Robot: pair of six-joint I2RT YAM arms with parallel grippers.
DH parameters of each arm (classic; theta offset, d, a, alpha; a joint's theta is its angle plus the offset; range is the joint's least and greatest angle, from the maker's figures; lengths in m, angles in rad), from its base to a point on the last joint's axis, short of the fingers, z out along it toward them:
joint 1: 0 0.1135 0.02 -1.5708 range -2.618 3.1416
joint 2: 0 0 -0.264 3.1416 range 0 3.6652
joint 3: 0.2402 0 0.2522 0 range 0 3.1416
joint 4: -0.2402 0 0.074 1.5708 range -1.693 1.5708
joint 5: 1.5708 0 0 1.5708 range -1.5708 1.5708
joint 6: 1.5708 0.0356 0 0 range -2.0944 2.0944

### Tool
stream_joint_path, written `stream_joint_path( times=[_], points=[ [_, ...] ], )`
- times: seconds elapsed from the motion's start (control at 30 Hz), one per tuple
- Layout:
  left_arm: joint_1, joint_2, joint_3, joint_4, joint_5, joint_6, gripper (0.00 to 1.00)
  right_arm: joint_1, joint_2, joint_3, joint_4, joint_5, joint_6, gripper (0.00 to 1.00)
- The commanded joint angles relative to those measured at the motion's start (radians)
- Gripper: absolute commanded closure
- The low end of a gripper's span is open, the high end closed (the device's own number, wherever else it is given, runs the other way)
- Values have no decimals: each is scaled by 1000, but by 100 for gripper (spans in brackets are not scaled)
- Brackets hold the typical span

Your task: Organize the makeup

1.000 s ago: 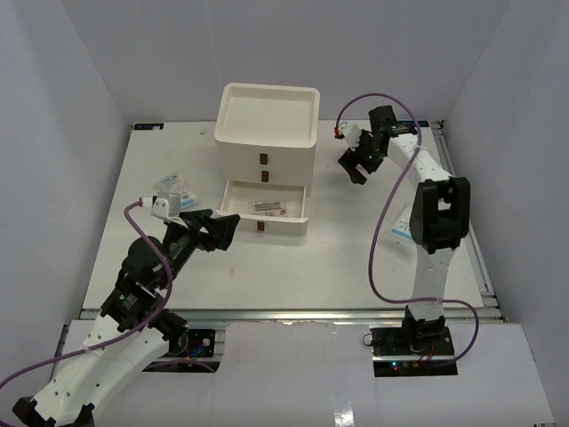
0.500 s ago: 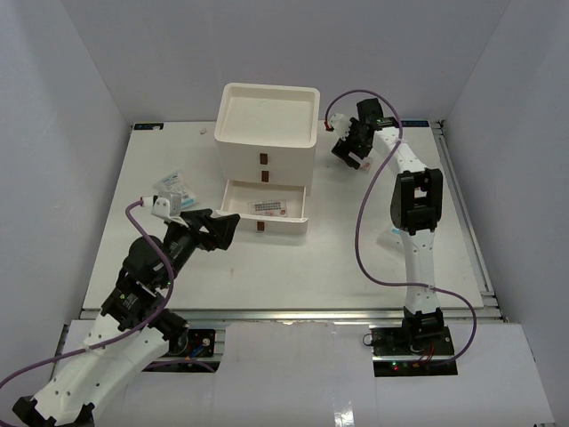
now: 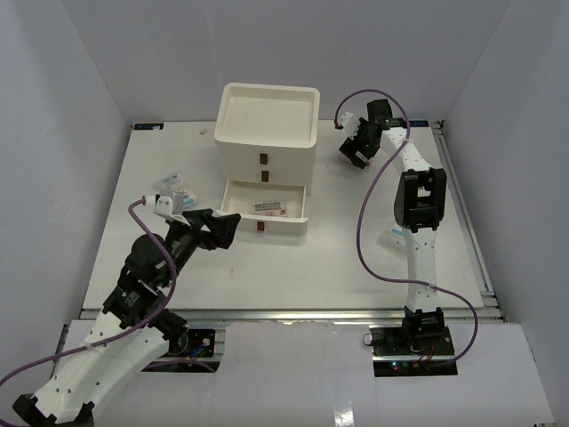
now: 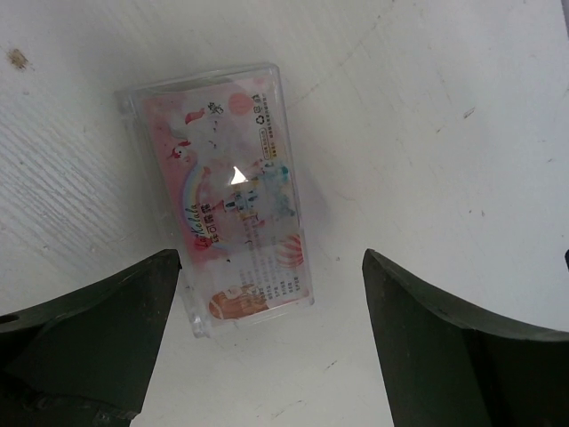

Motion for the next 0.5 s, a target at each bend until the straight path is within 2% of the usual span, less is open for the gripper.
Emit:
stream_joint_path(
  times=[0.0, 0.47],
  points=[
    [0, 4, -2, 8, -10, 6, 2, 3, 20, 64, -4, -9, -21, 10],
    [0, 20, -1, 10, -13, 5, 2, 15, 73, 48, -113, 52, -170, 6]
  ],
)
